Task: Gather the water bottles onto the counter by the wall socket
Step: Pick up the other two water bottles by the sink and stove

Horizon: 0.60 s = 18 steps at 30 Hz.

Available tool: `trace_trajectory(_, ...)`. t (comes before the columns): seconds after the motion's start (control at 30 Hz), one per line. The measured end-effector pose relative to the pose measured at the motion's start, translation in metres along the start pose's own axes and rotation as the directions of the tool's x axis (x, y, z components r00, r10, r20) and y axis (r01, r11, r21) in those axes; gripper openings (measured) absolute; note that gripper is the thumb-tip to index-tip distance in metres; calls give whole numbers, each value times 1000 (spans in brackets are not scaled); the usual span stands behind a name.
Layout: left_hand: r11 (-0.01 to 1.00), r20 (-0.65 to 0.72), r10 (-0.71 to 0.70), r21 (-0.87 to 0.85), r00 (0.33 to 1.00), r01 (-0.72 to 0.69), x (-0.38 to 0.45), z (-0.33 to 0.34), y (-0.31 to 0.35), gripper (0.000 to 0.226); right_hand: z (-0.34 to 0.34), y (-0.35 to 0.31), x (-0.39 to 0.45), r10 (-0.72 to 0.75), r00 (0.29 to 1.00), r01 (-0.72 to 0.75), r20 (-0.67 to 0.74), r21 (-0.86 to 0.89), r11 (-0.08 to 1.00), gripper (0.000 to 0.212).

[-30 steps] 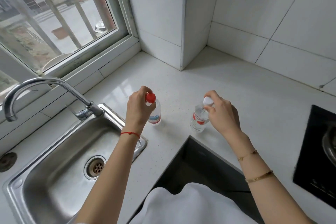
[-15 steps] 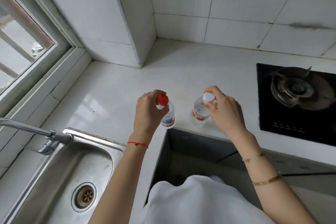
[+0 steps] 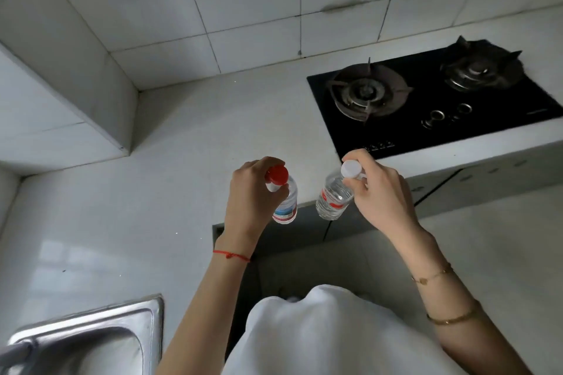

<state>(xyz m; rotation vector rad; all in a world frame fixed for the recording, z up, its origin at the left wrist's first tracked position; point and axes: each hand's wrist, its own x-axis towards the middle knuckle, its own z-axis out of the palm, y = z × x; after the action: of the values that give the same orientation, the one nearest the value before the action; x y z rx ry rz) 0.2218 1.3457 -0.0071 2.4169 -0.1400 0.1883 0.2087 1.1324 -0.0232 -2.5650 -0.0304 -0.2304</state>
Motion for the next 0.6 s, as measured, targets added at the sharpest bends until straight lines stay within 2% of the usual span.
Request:
trace_trajectory(0.13, 996, 92, 93, -14, 991, -92, 3, 37, 39, 38, -29, 42, -25, 100, 993, -100, -68, 8, 995, 29)
trace_trajectory(0.33, 969, 217, 248, -44, 944, -244, -4, 100, 111, 40, -81, 111, -75, 229, 958, -235, -174, -15, 972, 30)
trace_trajectory(0.6, 910, 287, 409, -193, 866, -366, -30, 194, 225, 36, -160, 209, -146, 365, 883, -391, -294, -34, 920, 28)
